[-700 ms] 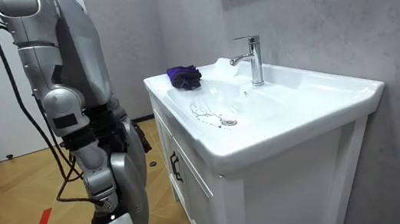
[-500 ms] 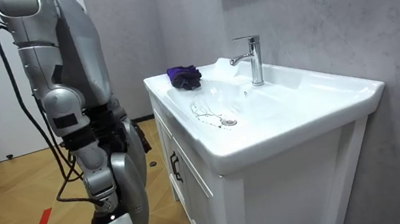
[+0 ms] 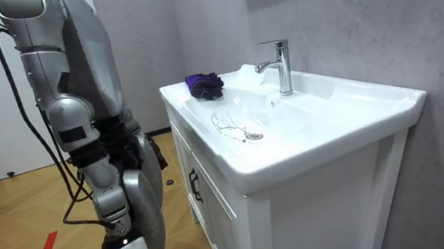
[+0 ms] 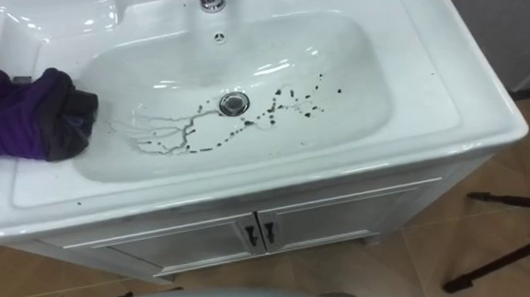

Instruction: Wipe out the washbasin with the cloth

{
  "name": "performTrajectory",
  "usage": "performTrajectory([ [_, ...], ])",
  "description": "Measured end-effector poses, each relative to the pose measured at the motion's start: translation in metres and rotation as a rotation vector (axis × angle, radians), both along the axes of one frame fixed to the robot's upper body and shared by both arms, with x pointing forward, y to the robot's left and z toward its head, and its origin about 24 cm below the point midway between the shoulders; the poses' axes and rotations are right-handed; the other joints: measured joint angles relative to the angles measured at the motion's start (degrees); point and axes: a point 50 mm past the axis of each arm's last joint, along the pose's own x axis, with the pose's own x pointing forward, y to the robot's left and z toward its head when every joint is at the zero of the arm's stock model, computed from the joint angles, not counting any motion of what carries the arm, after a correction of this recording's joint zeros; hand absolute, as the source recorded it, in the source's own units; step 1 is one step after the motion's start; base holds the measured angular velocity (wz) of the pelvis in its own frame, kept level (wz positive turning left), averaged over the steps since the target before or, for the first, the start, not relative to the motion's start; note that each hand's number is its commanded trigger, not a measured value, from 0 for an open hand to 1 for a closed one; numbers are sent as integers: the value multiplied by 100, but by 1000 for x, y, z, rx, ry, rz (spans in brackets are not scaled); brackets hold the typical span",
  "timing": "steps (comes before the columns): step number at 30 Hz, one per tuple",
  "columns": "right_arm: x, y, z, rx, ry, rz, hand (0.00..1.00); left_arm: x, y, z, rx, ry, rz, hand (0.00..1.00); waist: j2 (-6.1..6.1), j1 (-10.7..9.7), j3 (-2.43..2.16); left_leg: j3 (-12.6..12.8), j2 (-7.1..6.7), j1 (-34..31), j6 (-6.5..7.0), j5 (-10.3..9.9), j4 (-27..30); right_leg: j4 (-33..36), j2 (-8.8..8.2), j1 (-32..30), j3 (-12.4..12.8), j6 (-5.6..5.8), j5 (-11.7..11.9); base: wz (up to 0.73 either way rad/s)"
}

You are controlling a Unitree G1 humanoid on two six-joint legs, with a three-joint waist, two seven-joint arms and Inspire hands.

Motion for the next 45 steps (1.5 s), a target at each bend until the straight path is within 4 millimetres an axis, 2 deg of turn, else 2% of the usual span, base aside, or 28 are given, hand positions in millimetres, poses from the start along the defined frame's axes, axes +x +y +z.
performTrajectory([
  [8,0,0,0,0,0,-14,0,-26,6,0,46,83,96,0,8,14,2,-137,-12,21,-4,-2,26,-64,-2,96,-103,0,0,9],
  [12,1,-4,1,-8,-8,-41,0,-39,12,2,109,124,199,0,8,135,2,-154,-4,11,-23,-17,30,-99,10,138,-125,0,0,4],
  [15,1,-8,2,-24,-19,-66,0,-43,16,3,151,137,276,0,9,195,4,-287,-17,-56,-26,-34,125,-110,4,186,-241,0,0,18],
  [20,6,-16,4,-55,-46,-76,0,-44,26,8,253,140,376,0,47,418,5,-352,-6,-83,-39,-52,221,-115,7,195,-322,-1,1,9],
  [24,17,-22,6,-91,-117,-97,0,-39,48,19,399,101,539,0,97,573,10,-505,-28,-73,-45,-47,272,-121,1,290,-416,-5,-2,17],
  [29,19,-29,8,-106,-154,-140,0,-24,68,33,566,31,647,0,102,614,4,-652,-72,-198,-60,-23,314,-241,-3,289,-559,-26,-7,17],
  [31,18,-29,8,-110,-161,-145,0,-12,77,44,626,-43,703,0,147,612,-36,-716,-89,-244,-60,-23,335,-298,8,290,-601,-26,-5,14],
  [32,18,-29,8,-110,-165,-152,0,-8,79,48,641,-68,714,0,140,617,-34,-721,-89,-236,-59,-20,348,-294,6,287,-611,-26,-5,11],
  [35,21,-30,9,-115,-207,-170,0,14,92,63,709,-198,737,0,159,670,-41,-731,-82,-212,-62,-16,320,-297,13,295,-604,-26,-4,-1],
  [40,19,-32,10,-132,-251,-177,0,52,106,91,784,-378,786,0,237,625,-45,-732,-80,-195,-68,-16,280,-307,22,294,-582,-27,-3,0],
  [45,19,-36,12,-139,-262,-177,0,78,118,120,836,-558,796,0,334,616,-47,-648,-69,-148,-68,-16,239,-300,26,291,-469,-28,-2,-10],
])
